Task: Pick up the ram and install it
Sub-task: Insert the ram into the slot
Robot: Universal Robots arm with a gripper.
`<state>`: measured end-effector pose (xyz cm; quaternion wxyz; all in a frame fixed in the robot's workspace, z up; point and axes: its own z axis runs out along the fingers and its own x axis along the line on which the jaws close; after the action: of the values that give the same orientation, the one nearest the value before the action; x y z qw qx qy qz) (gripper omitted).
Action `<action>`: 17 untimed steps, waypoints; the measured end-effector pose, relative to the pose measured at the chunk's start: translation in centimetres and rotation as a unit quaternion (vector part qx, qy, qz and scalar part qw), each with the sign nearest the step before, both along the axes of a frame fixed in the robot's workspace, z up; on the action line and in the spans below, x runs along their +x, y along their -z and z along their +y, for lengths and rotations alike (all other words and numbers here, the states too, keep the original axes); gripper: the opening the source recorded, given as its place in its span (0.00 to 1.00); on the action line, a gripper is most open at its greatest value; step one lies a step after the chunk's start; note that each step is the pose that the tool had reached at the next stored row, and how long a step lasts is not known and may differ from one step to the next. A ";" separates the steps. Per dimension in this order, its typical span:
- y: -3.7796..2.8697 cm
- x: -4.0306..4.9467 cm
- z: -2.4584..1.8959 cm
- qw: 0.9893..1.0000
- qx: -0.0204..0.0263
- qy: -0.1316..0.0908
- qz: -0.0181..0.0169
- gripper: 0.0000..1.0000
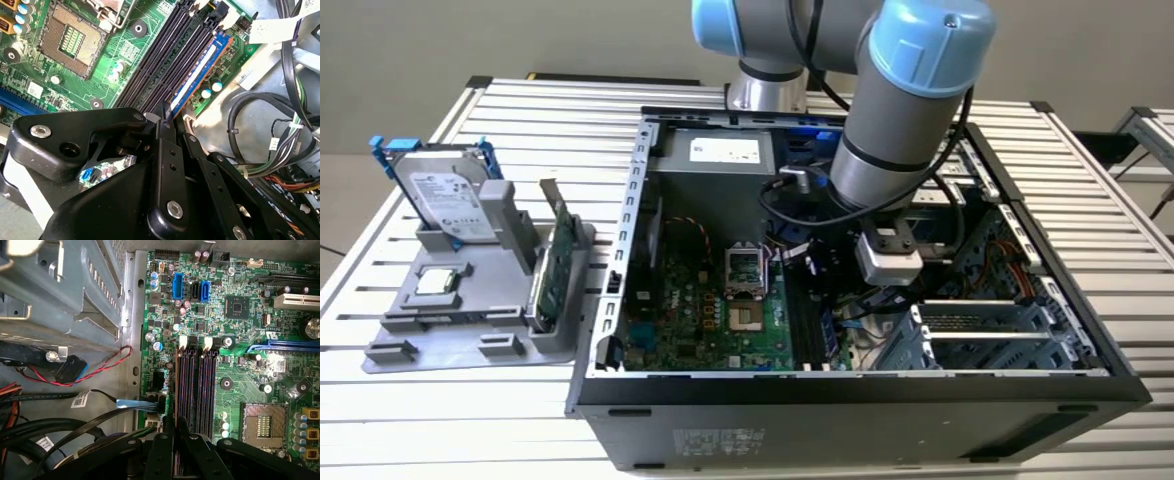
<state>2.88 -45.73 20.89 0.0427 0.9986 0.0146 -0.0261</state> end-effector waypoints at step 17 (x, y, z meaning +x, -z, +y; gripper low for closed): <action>-0.21 -0.02 0.00 1.000 -0.001 0.000 0.001 0.00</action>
<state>2.85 -45.73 21.10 0.0440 0.9985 0.0146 -0.0275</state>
